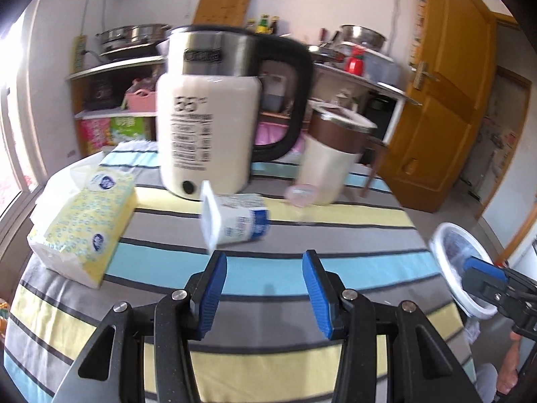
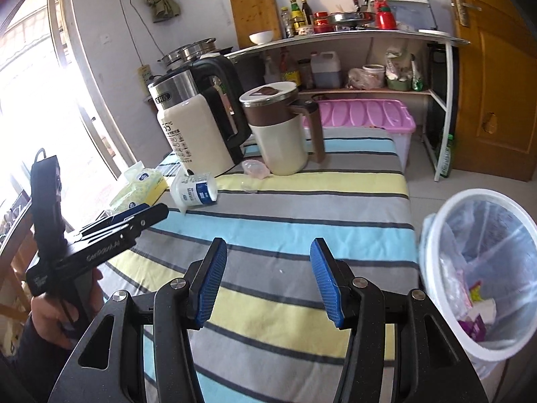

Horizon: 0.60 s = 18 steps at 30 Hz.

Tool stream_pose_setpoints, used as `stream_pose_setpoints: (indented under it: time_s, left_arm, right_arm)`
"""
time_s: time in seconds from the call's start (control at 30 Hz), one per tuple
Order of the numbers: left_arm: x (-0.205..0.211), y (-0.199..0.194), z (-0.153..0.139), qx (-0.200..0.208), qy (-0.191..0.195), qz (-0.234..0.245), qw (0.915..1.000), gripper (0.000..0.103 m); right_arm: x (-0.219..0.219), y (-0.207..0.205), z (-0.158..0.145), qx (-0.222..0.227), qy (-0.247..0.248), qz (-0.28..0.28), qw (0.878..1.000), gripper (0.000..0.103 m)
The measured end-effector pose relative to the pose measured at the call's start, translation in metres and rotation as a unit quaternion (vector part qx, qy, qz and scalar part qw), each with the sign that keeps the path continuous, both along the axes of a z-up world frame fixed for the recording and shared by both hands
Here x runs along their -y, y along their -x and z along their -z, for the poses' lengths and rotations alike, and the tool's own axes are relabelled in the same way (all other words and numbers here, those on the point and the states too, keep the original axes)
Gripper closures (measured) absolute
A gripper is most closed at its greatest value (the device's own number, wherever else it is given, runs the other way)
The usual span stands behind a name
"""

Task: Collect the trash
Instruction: 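Move both tools back over the table toward the yogurt cup and clear cup, then grasp the white yogurt cup rim with the left gripper and lift it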

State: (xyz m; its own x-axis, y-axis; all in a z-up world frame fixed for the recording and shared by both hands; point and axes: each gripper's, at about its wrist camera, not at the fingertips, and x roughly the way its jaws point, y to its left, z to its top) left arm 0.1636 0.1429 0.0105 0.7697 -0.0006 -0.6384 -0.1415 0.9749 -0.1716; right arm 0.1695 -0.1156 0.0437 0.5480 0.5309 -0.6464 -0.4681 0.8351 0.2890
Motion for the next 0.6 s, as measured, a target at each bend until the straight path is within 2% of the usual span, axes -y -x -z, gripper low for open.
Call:
stream_pose_setpoints:
  time_s: [0.2,0.37,0.6]
  left_arm:
    - [-0.026,-0.024,0.012,-0.016,0.004,-0.020,0.9997,0.057]
    - [-0.032,-0.043,0.021,-0.028,-0.003,-0.019,0.9994,0.066]
    - [-0.037,-0.060,0.033,-0.046,0.007,-0.017,0.9988,0.084]
  right_arm:
    - [-0.019,-0.019,0.005,-0.008,0.001,-0.008,1.000,0.050]
    - [-0.036,-0.034,0.010,-0.012,0.005,-0.016,1.000,0.050]
    - [-0.060,-0.059,0.018,-0.018,0.008,-0.024,1.000,0.050]
